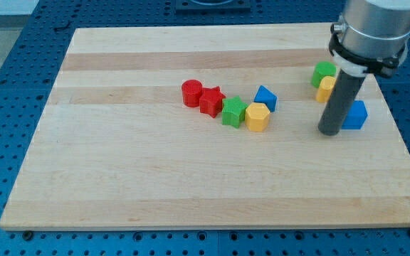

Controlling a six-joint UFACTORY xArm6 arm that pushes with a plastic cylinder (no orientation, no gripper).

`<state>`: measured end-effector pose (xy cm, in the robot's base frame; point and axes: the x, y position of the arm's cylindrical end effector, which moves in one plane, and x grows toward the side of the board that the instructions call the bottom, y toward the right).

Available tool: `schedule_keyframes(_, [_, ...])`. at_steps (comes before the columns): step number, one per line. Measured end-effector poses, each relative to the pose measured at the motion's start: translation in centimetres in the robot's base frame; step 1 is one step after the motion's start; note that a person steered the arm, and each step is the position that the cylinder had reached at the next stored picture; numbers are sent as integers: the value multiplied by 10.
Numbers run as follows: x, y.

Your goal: Push the blue triangle towards red star

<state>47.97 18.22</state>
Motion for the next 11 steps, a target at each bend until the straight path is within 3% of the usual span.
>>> schedule_keyframes(1, [9,11])
schedule_keyframes(4, [-26,40])
schedule_keyframes(5, [-5,32])
schedule_keyframes(7, [0,-42])
schedule_keyframes(11, [-73,-99])
